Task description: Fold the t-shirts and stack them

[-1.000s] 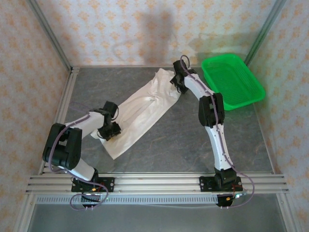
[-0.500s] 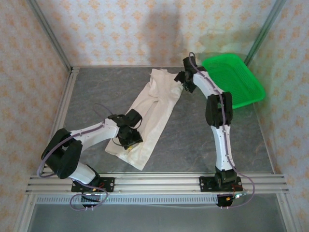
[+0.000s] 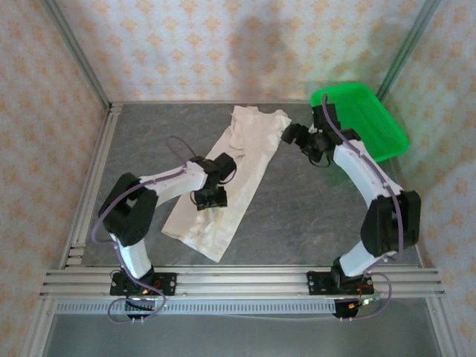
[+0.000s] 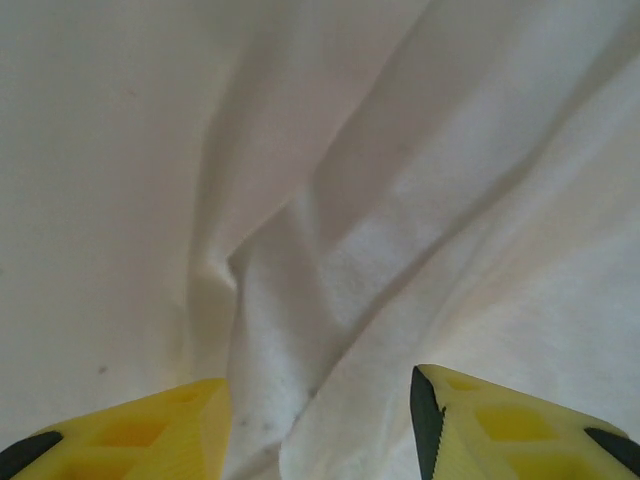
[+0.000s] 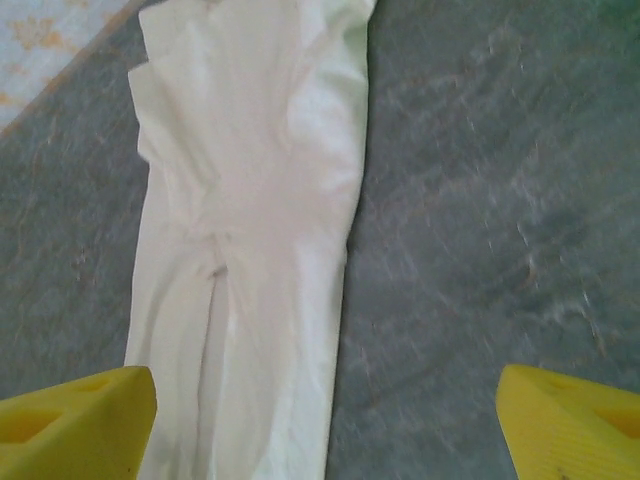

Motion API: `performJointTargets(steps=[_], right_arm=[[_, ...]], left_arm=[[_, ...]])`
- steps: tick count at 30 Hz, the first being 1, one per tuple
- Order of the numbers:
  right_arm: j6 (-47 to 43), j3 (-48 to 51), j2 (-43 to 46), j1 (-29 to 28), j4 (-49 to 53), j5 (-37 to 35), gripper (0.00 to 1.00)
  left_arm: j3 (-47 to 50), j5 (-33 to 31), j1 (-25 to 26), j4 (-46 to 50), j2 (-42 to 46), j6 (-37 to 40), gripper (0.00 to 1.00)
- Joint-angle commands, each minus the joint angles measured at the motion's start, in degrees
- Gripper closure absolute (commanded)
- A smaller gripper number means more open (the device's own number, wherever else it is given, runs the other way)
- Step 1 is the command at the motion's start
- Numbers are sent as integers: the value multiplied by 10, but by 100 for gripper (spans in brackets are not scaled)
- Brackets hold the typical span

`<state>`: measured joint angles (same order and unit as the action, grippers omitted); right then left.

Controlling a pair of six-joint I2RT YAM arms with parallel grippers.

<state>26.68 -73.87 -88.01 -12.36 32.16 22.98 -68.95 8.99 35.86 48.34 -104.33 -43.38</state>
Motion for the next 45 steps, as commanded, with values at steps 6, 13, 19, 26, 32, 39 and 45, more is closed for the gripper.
performJointTargets(steps=[6,13,19,26,32,39,45], right_arm=[[-21,93,107,0,20,27,12],[-5,142,152,6,38,8,12],[25,181,199,24,63,-14,11],[60,210,272,26,125,-35,12],[96,256,320,26,141,17,12],[119,336,338,-31,138,164,13],[133,365,332,-140,186,122,18]], left_arm=[[-25,25,57,-15,-47,-20,49],[-93,63,115,-46,-121,-73,50],[-149,101,125,-107,-171,-142,50],[-206,137,152,-101,-167,-148,48],[-133,92,139,-60,-29,-136,31],[-4,53,128,-53,120,-138,25],[150,65,129,-143,190,-145,25]])
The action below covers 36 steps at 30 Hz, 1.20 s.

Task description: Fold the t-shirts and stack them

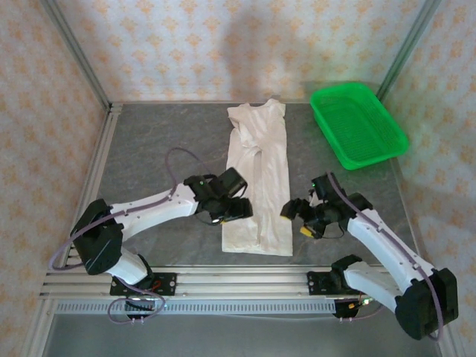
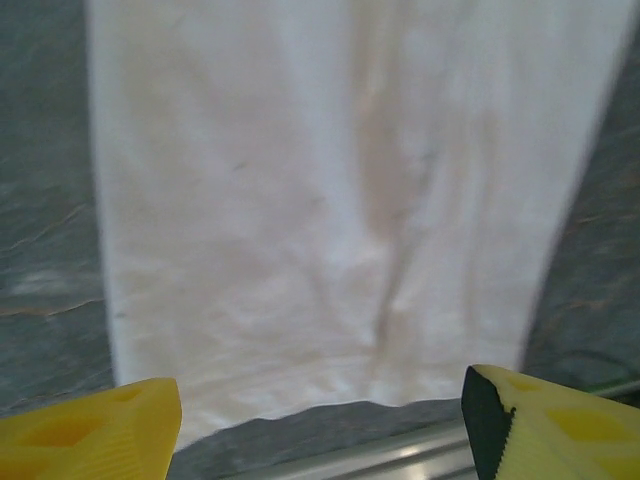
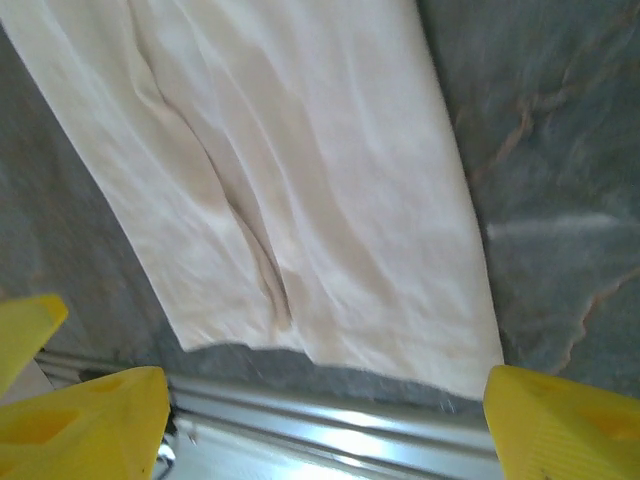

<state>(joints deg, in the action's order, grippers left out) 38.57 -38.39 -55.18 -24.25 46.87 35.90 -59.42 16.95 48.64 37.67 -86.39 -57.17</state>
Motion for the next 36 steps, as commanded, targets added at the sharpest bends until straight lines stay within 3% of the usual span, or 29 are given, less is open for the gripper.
performJointTargets(steps=[1,8,17,36], right_arm=[[12,15,7,-29,45,-10,20],[16,64,-23,-83,33,-15,27],[10,93,-66,-86,-18,-8,35],[15,122,-76,-86,-65,13,40]], left_arm=[[78,-12,1,-61,20,-13,26],[155,6,4,-163,20,-34,37],[156,26,17,-176,-26,-42,51],[203,11,46,-97,46,-81,50]])
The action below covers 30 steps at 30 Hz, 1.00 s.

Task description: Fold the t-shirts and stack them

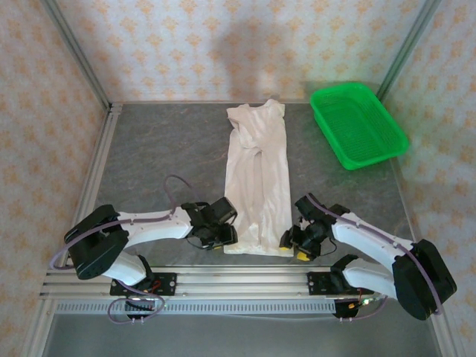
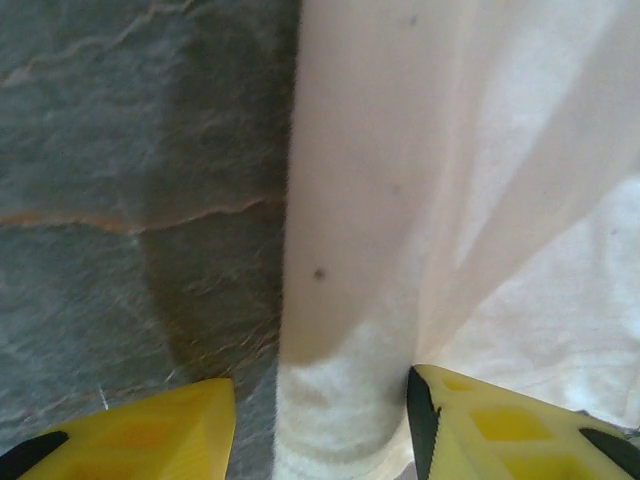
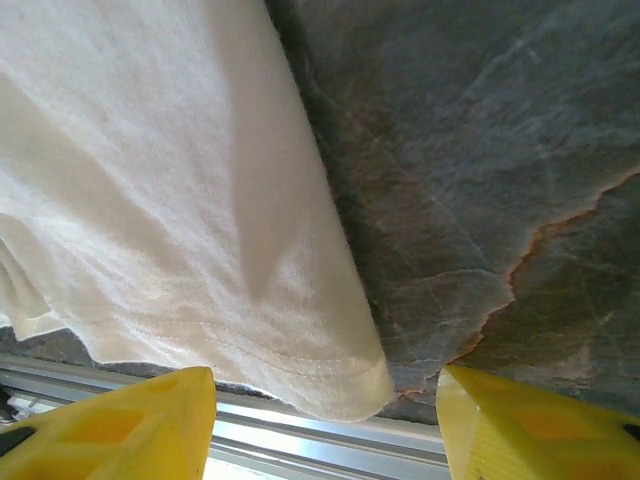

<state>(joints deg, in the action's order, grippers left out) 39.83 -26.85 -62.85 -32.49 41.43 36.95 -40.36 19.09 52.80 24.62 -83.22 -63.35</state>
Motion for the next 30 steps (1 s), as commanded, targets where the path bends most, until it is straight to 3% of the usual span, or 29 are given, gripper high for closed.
performJointTargets(steps=[1,14,22,24,30], right_arm=[[3,7,-1,-4,-13,3,40],[2,12,-26,-4,-36,5,47],[4,6,-38,-4,-60,2,56],[4,2,-43,-4,-67,3,63],[-4,-26,-47,-4,-58,-2,95]], left_arm=[[14,-11,6,28,15,-22,51],[-36,5,25,-33,-51,-25,58],[-84,4,28,-35,-103,-25,73],[-83,3,28,-32,-102,-25,75],[-106,-2,32,-3,-101,-17,90]])
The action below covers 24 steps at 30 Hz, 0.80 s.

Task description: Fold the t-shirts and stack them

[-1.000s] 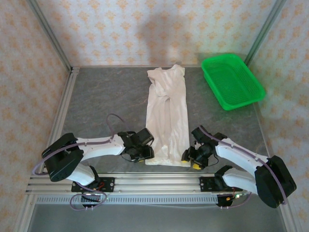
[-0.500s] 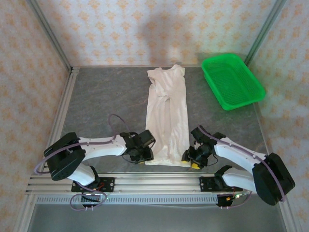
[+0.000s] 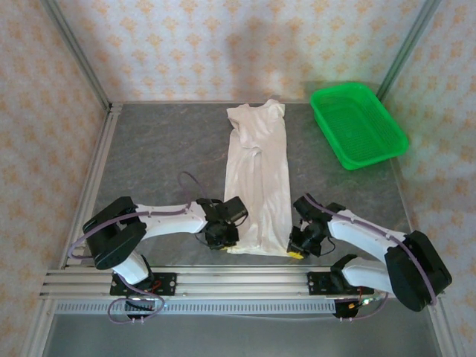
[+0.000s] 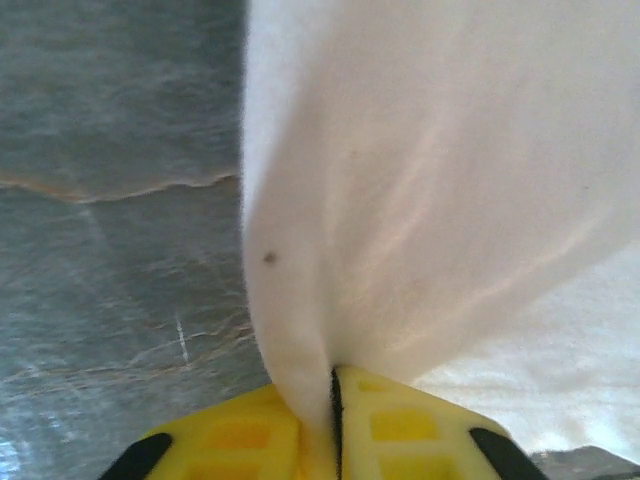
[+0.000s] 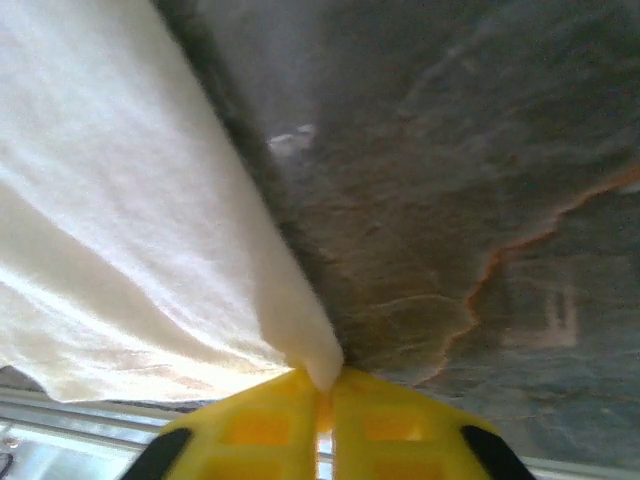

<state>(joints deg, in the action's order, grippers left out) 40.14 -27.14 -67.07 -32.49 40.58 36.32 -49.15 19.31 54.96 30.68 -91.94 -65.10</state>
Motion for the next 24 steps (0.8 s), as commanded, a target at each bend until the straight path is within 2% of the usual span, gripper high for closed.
performJointTargets(steps=[1,4,14,24], right_arm=[[-7,-27,-5,-4,-46,6,99],[-12,-33,-5,-4,-29,14,100],[-16,-33,67,-4,51,52,100],[-23,-55,136,-7,135,87,100]], left_arm=[[-20,-8,11,-54,-10,2,93],[-13,-20,12,-27,14,3,100],[21,-51,22,32,95,-8,100],[54,-85,82,95,205,-80,100]])
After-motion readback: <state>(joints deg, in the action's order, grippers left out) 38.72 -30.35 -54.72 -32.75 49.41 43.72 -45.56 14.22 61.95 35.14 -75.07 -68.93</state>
